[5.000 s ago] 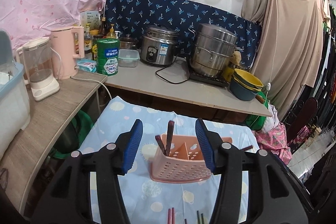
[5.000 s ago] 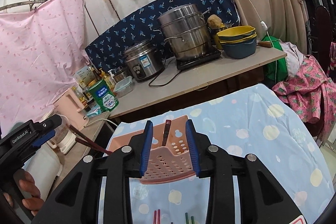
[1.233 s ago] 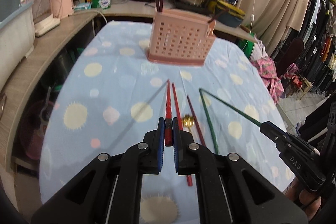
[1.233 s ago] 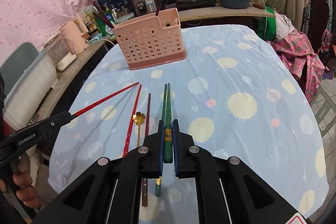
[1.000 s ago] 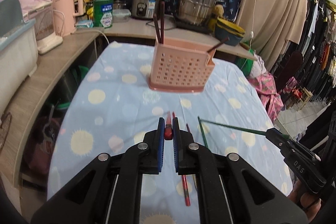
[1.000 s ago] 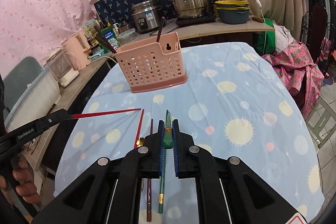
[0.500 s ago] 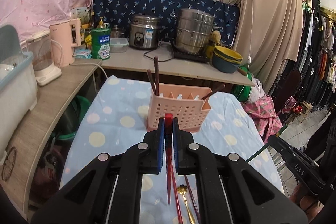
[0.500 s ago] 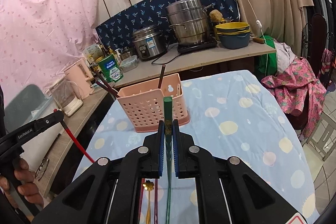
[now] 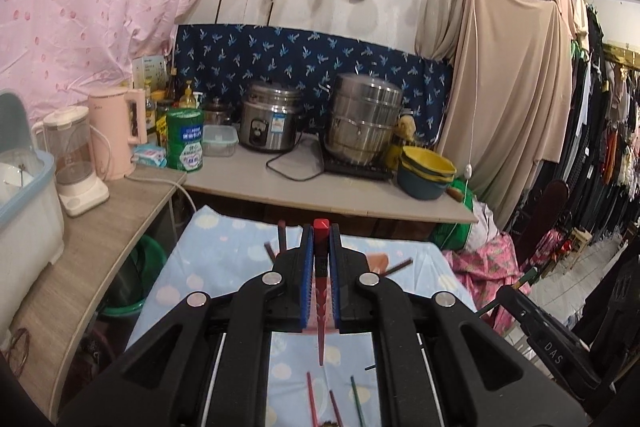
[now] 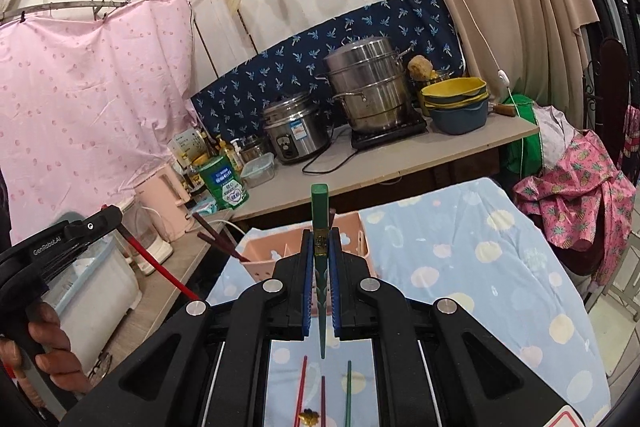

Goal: Organize utensils
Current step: 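Lift and carry both held chopsticks toward the pink basket, then lower both chopsticks into the pink basket and open both tools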

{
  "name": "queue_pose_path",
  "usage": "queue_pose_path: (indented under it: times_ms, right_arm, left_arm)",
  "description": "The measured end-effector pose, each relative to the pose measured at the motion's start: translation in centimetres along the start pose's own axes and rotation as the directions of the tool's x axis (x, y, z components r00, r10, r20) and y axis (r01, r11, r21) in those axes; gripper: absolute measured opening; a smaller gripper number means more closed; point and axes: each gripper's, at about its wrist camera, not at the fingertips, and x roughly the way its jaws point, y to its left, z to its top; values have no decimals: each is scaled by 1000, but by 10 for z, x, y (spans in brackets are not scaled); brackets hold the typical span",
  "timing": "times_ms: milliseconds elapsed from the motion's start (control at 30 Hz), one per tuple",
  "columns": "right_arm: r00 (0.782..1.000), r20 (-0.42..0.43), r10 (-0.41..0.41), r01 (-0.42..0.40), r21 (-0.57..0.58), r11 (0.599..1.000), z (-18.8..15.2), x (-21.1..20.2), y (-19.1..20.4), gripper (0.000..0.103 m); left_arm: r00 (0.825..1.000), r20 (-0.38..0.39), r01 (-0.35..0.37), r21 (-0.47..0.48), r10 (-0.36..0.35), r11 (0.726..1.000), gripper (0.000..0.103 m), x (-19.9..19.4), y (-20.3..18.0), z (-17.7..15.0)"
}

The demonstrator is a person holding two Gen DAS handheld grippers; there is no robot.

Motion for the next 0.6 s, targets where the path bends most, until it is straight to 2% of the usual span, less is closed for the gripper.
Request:
queue_pose_path:
  times_ms: [367,600]
  right_arm:
    - [990,132,45,-52,52,997,56,32,8,7]
    - [987,152,50,-63,79,995,74,64,9,7]
  left_arm:
    - [993,121,-7,-17,9,1000,7,20,0,54]
    - [990,134,-34,-34,38,999,7,48,10,64]
